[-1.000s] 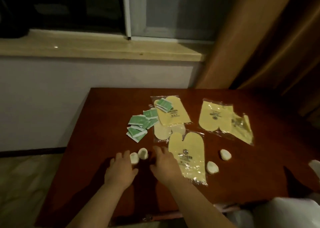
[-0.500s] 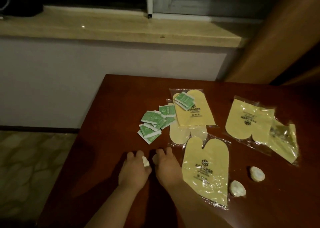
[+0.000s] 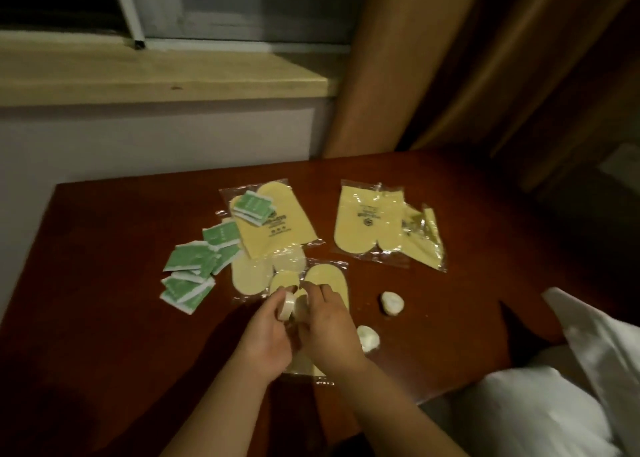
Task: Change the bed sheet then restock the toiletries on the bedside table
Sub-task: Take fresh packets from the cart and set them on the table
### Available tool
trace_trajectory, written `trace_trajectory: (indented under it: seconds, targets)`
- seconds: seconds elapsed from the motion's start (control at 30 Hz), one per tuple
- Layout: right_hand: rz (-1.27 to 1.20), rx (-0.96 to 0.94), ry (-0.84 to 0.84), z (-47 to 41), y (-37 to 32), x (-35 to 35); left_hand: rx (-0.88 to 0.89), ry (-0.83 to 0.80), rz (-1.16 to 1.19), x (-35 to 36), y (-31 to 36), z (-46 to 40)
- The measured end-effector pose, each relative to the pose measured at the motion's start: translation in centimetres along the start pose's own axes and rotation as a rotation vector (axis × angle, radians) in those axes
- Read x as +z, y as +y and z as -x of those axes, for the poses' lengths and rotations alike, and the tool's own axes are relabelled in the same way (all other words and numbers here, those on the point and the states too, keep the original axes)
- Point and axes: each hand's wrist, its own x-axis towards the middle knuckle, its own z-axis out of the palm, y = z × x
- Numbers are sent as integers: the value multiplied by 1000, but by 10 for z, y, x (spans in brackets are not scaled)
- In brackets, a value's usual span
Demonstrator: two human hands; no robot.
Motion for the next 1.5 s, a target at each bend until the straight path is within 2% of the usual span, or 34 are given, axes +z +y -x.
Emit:
trace_trajectory:
  seconds: [0.13,0.2,0.27,0.37,0.43,0.53,0.6,0.7,0.77,0.87,1.0,1.1,1.2,1.27,1.37,1.43,1.5]
  targets:
    - [-70,44,11,15,31,-16,-81,-27,7,23,-18,-7]
    - [-114,137,85,21,48,-22,-76,-5,10,28,-22,-12]
    - [-26,266,109,26,69,-25,-56,37,-51,29,-25,-16]
    - [87,474,-22,30,95,-26,24,86,-345,32,-29,-18]
    - [111,510,-67,29,106,-26,80,127,-630,38,-32,-19]
    - [118,488,-81,23,115,-26,158,176,-900,46,-40,-29]
    - [121,468,-53,19,119,-26,179,203,-966,51,-44,-35]
    - [90,390,51,14,118,-27,123,212,-865,55,-46,-44]
    - [-18,277,96,11,112,-28,75,226,-765,61,-45,-46]
    - [-226,121,42,8,98,-28,46,214,-659,71,-44,-47]
    - [-209,57,27,15,87,-32,102,116,-705,73,-45,-37]
    - [-123,82,95,34,75,-42,89,63,-714,79,-49,-15]
    - [-99,190,166,70,61,-57,59,-38,-725,88,-63,18]
    - [-163,334,244,105,55,-71,13,-208,-721,95,-82,43]
    - [-310,604,522,184,52,-91,-132,-449,-642,99,-119,81]
    - [-359,746,732,254,46,-100,-183,-596,-702,97,-152,110]
    - [-373,831,827,323,33,-106,-215,-728,-797,96,-191,142]
